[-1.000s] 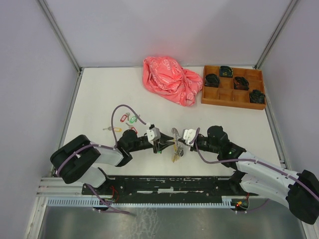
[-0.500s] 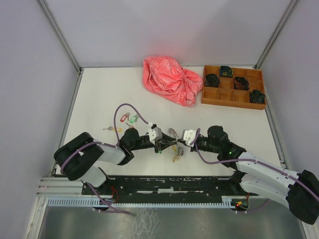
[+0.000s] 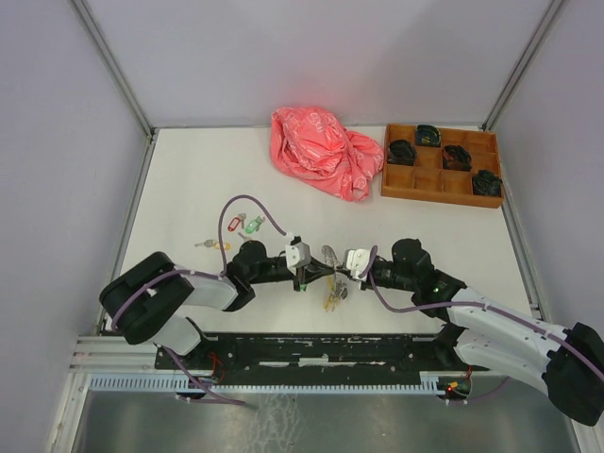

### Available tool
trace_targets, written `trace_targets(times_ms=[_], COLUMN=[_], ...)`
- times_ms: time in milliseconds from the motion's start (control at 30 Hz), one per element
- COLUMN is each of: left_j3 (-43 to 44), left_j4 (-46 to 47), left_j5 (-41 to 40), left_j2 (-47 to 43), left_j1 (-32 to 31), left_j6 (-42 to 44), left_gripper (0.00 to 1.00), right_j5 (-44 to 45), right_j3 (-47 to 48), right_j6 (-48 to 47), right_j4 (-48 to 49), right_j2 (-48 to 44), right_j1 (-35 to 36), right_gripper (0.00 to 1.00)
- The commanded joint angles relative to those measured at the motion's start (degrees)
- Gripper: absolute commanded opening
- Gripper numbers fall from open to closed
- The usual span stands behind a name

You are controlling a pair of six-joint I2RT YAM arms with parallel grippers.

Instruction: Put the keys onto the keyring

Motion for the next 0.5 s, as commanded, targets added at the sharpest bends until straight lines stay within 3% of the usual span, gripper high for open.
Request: trace_targets(times_ms=[0, 67, 233, 467], left_j3=[4.0, 5.4, 7.1, 9.6], left_j4=[-13.2, -21.5, -32.2, -38.2], left_j5=[-0.3, -2.1, -7.5, -10.0], left_j2=[-6.0, -8.5, -13.4, -15.4], left_j1=[0.1, -0.2, -1.8, -3.8], left_j6=[8.1, 12.1, 17.7, 20.7], left_gripper=[0.03, 0.03, 0.03, 0.03], right_j5=[-0.2, 0.1, 0.8, -0.6], right_j3=[3.9, 4.6, 6.2, 7.7], right_j6=[-3.5, -4.4, -6.1, -6.6], right_j4=[-4.7, -6.7, -10.1, -10.4], right_j2=[-1.9, -2.0, -2.0, 0.1], right_j1=[0.2, 0.2, 0.2, 0.2], right_gripper=[0.15, 0.21, 0.29, 0.34])
